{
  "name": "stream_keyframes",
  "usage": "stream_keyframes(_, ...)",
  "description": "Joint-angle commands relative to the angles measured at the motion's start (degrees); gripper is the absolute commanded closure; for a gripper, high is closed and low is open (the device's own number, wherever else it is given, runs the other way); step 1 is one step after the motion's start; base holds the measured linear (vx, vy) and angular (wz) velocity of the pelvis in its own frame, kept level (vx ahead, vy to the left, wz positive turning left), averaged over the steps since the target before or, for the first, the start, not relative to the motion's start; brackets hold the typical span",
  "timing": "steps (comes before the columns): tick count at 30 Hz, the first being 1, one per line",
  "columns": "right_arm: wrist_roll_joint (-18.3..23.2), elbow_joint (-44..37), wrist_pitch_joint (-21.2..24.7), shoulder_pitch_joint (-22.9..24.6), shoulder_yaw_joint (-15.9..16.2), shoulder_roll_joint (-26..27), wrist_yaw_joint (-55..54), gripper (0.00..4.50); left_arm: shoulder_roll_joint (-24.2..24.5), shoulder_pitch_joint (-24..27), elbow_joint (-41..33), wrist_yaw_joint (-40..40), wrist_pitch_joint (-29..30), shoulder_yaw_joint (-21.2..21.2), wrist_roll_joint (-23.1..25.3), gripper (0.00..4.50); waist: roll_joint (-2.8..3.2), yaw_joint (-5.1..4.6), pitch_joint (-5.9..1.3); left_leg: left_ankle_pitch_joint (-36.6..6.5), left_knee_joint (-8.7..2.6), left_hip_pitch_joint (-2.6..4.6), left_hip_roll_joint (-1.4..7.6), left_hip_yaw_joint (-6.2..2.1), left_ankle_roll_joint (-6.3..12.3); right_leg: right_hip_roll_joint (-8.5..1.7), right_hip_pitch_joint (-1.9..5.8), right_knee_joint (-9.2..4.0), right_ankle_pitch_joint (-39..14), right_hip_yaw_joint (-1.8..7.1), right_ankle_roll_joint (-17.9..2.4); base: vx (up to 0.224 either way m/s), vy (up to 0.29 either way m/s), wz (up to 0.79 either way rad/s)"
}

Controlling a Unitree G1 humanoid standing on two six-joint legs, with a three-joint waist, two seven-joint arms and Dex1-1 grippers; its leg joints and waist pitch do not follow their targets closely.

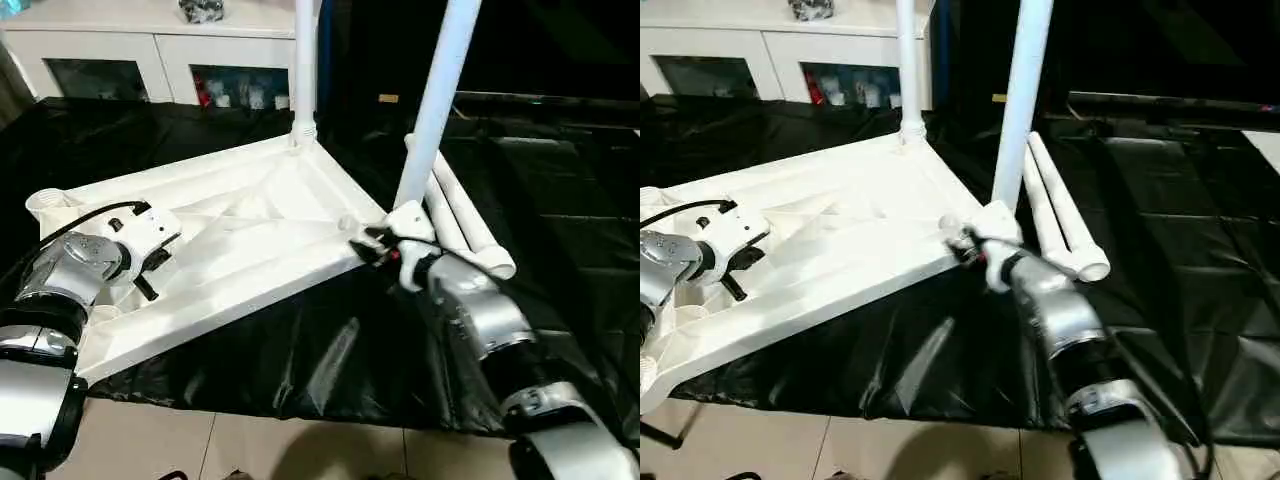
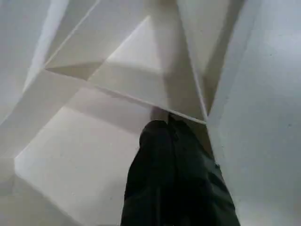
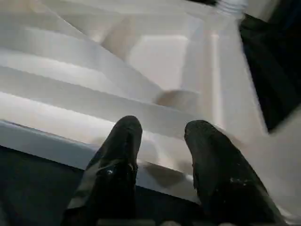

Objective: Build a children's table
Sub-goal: Rotate table base

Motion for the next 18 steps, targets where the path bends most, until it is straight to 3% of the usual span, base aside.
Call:
stream_keyframes(1,-1.7,-1.5,2.0,-0.3,0.0,-2.8,0.8,2.69,-0.5,0.7,-0.1,-3.5,0.4,-1.8,0.4,4.50,0.91,0.06,-4.04,-15.5,-3.77,0.90,1.00,-0.48,-1.06,-3.26,2.76,-3.35,-9.2,2.52,-13.7,0.000,0.000,0.00)
stream_keyframes(4,-1.9,-4.2,3.9,1.5,1.8,-4.5,4.8,2.69,-0.6,0.6,0.0,-3.7,0.2,-2.0,0.5,4.50,0.87,0.56,-4.17,-13.9,-3.54,0.66,0.99,-0.39,0.13,-3.28,3.05,-3.08,-7.5,2.41,-13.8,0.000,0.000,0.00)
stream_keyframes(5,-2.1,-4.7,4.3,1.9,2.3,-4.7,5.6,2.88,-0.6,0.6,0.1,-3.7,0.1,-2.0,0.5,4.50,0.79,0.56,-4.05,-14.1,-3.56,0.62,0.96,-0.35,0.29,-3.23,3.02,-3.18,-7.9,2.39,-13.7,0.000,0.000,0.00)
stream_keyframes(8,-3.5,-5.1,4.6,2.8,4.1,-5.1,6.7,2.88,-0.6,0.3,0.7,-3.9,-0.2,-2.1,0.6,4.50,0.54,0.64,-3.83,-16.0,-3.72,0.70,1.03,-0.48,-0.04,-3.49,2.85,-3.69,-13.3,2.34,-12.7,0.000,0.000,0.00)
stream_keyframes(13,-5.5,4.4,0.9,-0.9,5.2,-0.8,2.4,3.45,-0.5,0.1,-1.1,-8.0,-0.9,-2.0,-0.5,4.50,0.61,0.34,-3.73,-17.7,-3.92,0.83,1.20,-0.69,-1.20,-3.67,2.39,-3.93,-16.6,2.45,-12.5,0.000,0.000,0.00)
stream_keyframes(15,-5.5,9.0,-1.0,-3.4,4.9,1.2,0.2,3.58,-0.4,0.7,-3.1,-10.8,-0.6,-2.1,-1.5,4.50,0.30,0.34,-3.79,-17.7,-3.93,0.88,1.34,-0.73,-1.47,-3.88,2.32,-3.78,-16.5,2.52,-12.7,0.000,0.000,0.00)
stream_keyframes(16,-5.2,11.1,-1.8,-4.7,4.4,2.2,-0.8,3.67,-0.3,1.2,-4.3,-12.5,-0.8,-2.3,-1.9,4.50,0.64,0.08,-3.83,-17.4,-3.95,0.89,1.39,-0.75,-1.91,-3.85,2.31,-3.62,-15.5,2.53,-13.1,0.000,0.000,0.00)
stream_keyframes(17,-4.9,12.3,-2.5,-5.6,3.9,3.0,-1.4,3.75,-0.2,1.7,-5.4,-14.1,-0.8,-2.6,-2.2,4.50,0.30,0.15,-3.78,-17.3,-3.96,0.93,1.47,-0.66,-1.80,-3.90,2.22,-3.65,-15.1,2.59,-13.3,0.000,0.000,0.00)
stream_keyframes(18,-4.8,12.8,-2.8,-6.0,3.5,3.4,-1.6,3.82,-0.1,2.0,-6.0,-14.9,-0.9,-2.7,-2.4,4.50,0.45,0.24,-3.80,-16.7,-3.92,0.82,1.41,-0.59,-1.66,-3.80,2.39,-3.41,-13.7,2.60,-13.5,0.000,0.000,0.00)
